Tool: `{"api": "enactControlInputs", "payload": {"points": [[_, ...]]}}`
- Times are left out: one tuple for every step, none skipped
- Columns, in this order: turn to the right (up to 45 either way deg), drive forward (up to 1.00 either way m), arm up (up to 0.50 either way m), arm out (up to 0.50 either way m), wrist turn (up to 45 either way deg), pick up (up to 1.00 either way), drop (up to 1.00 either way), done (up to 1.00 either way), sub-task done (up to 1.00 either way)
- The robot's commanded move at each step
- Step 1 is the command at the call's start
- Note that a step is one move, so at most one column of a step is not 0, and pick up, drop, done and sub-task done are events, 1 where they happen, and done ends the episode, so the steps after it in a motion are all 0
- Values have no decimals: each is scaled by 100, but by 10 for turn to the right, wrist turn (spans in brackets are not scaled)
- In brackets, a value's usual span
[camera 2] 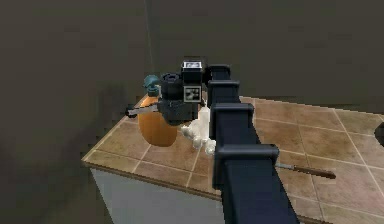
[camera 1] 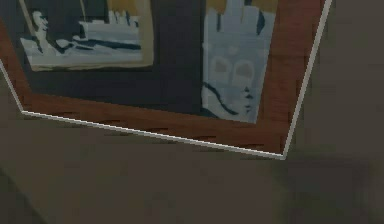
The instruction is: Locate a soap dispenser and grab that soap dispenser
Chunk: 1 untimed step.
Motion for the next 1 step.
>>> {"api": "enactControlInputs", "payload": {"points": [[0, 0, 0, 0, 0, 0, 0, 100, 0]]}}
